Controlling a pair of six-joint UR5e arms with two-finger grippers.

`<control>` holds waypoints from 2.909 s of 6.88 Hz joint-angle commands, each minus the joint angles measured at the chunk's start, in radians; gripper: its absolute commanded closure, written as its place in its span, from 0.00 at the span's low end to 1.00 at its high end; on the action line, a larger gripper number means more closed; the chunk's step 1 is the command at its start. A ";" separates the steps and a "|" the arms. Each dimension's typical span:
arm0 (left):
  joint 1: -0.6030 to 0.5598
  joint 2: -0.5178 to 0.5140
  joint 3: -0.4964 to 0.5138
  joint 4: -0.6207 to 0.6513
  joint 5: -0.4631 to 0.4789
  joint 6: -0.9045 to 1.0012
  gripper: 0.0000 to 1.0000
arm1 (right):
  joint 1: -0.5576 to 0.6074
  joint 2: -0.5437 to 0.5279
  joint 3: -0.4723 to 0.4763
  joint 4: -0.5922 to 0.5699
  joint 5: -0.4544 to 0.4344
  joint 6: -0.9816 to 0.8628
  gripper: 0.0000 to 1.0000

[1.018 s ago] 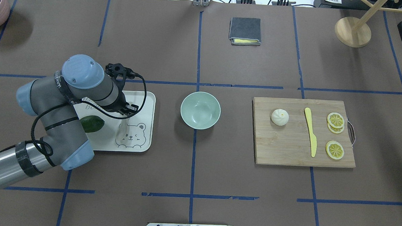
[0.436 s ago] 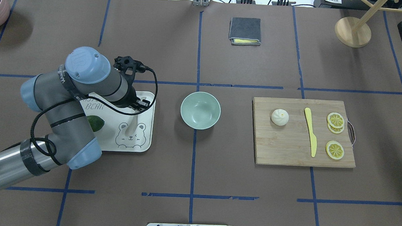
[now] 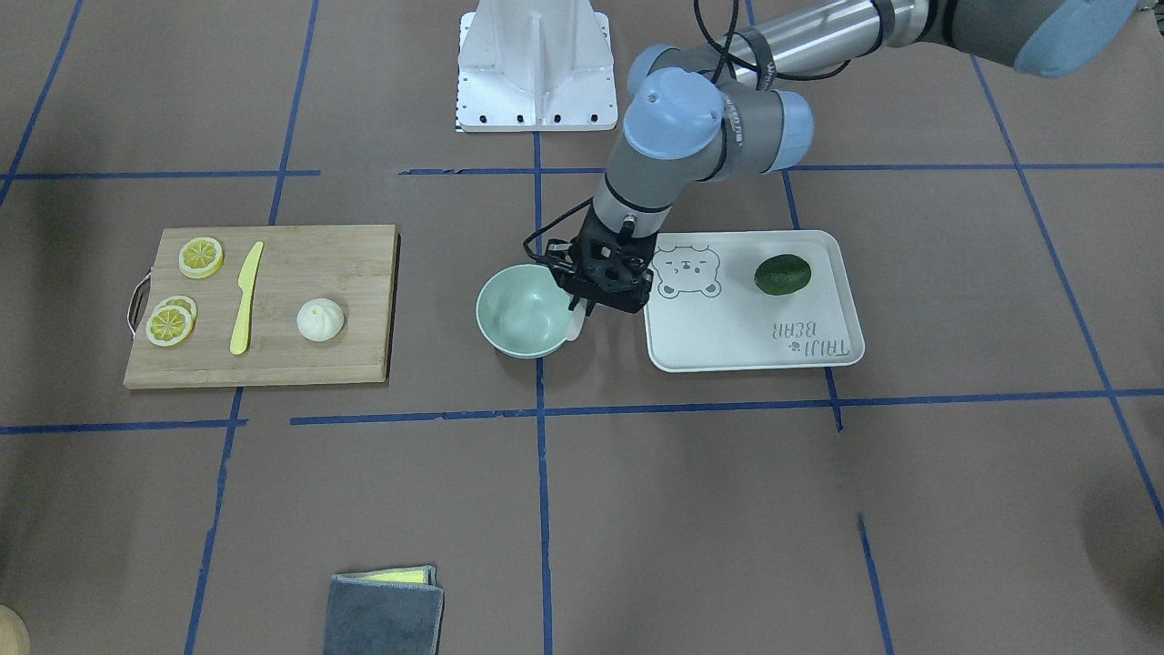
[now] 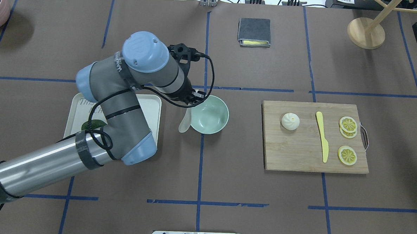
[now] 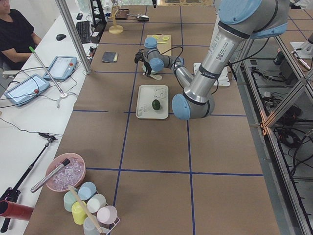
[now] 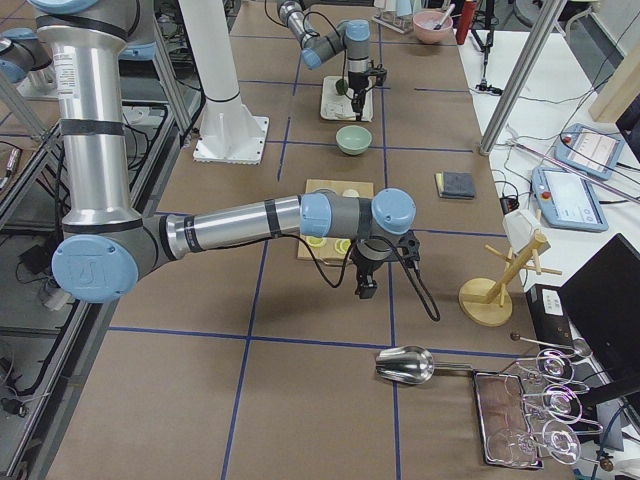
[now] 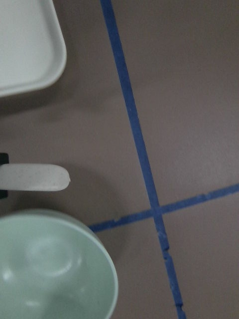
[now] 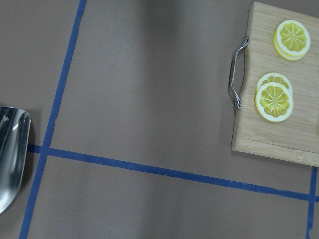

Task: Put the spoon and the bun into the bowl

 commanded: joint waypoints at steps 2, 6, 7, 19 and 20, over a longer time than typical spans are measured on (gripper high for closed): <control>0.024 -0.058 0.078 -0.117 0.089 -0.015 1.00 | 0.000 0.000 0.000 0.054 0.032 0.001 0.00; 0.054 -0.040 0.068 -0.162 0.141 -0.020 0.00 | -0.098 0.012 0.009 0.135 0.107 0.118 0.00; 0.051 0.007 0.031 -0.156 0.144 -0.018 0.01 | -0.154 0.012 0.009 0.249 0.106 0.314 0.00; -0.153 0.344 -0.311 -0.007 0.075 0.286 0.02 | -0.808 0.153 0.001 0.784 -0.596 1.406 0.02; -0.154 0.345 -0.311 -0.008 0.077 0.286 0.02 | -0.811 0.154 0.001 0.784 -0.599 1.408 0.13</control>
